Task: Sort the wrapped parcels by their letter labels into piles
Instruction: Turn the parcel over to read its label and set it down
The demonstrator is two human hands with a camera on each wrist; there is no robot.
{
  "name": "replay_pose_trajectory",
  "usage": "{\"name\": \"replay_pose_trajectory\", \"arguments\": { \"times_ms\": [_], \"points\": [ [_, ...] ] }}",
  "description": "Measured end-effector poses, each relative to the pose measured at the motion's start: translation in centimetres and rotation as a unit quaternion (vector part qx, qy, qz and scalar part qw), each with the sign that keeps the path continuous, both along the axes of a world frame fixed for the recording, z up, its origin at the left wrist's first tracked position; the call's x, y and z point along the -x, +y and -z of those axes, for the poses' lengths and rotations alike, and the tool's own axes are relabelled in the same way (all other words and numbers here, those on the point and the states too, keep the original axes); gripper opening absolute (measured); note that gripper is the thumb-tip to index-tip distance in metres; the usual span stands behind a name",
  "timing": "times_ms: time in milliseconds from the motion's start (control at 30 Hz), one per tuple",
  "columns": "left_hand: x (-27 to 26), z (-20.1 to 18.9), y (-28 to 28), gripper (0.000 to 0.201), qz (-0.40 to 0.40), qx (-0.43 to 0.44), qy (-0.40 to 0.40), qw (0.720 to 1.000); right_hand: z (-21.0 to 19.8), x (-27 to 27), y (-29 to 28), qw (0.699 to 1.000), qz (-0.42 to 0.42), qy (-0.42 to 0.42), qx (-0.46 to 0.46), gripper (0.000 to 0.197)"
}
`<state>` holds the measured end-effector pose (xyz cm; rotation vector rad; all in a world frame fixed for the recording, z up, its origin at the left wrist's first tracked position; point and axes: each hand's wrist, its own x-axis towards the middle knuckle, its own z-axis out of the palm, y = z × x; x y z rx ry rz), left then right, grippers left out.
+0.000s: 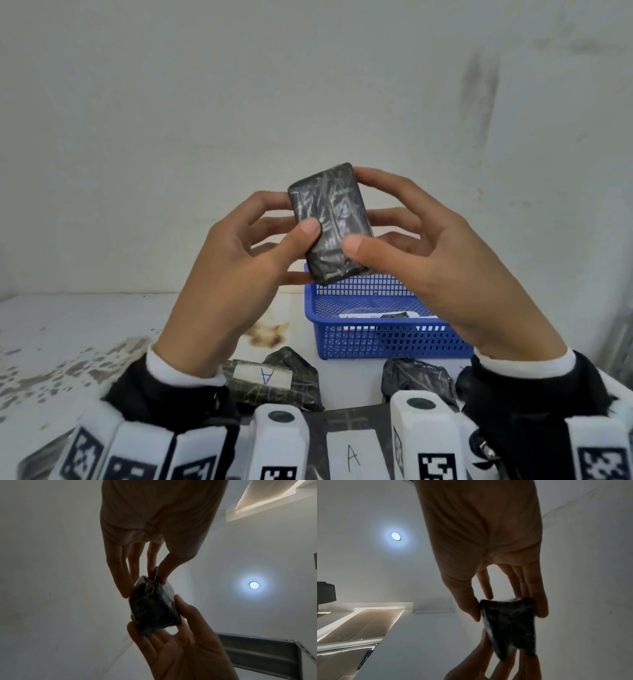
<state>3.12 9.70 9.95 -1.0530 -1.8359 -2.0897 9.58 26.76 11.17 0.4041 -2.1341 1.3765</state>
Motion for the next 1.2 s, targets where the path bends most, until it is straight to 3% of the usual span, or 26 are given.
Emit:
{"name": "replay_pose_trajectory", "arguments": {
  "times_ms": [200,467,667,800,933,1067,1200],
  "points": [
    [-0.22,-0.01,0.25,0.034,-0.010,0.008,0.023,1.000,0.02,0.17,-0.29,1.000,0.006,0.012,-0.012,0.042],
    [-0.31,0.01,0.36,0.025,-0.058,0.037,0.051,0.996,-0.20,0.04,-0.40,0.999,0.028,0.010,-0.035,0.035],
    [-0.24,-0.04,0.30,0.016,-0.070,0.033,0.067,0.995,-0.04,-0.07,-0.01,0.999,0.031,0.005,-0.037,0.055],
    [-0.68,-0.23,0.15,0.032,-0.029,0.026,0.023,0.999,0.00,-0.12,0.23,1.000,-0.009,-0.011,0.001,0.056],
    [-0.82,-0.17,0.28,0.029,0.004,0.007,0.000,1.000,-0.05,0.10,-0.04,0.999,-0.031,-0.006,0.033,0.051],
    [-0.64,-0.02,0.40,0.031,-0.003,-0.018,-0.004,1.000,0.17,0.53,0.05,1.000,-0.014,0.002,0.022,0.046],
    [-0.64,-0.09,0.49,0.045,-0.001,-0.019,-0.006,1.000,0.23,0.51,0.14,1.000,-0.012,0.010,0.000,0.037]
  ]
}}
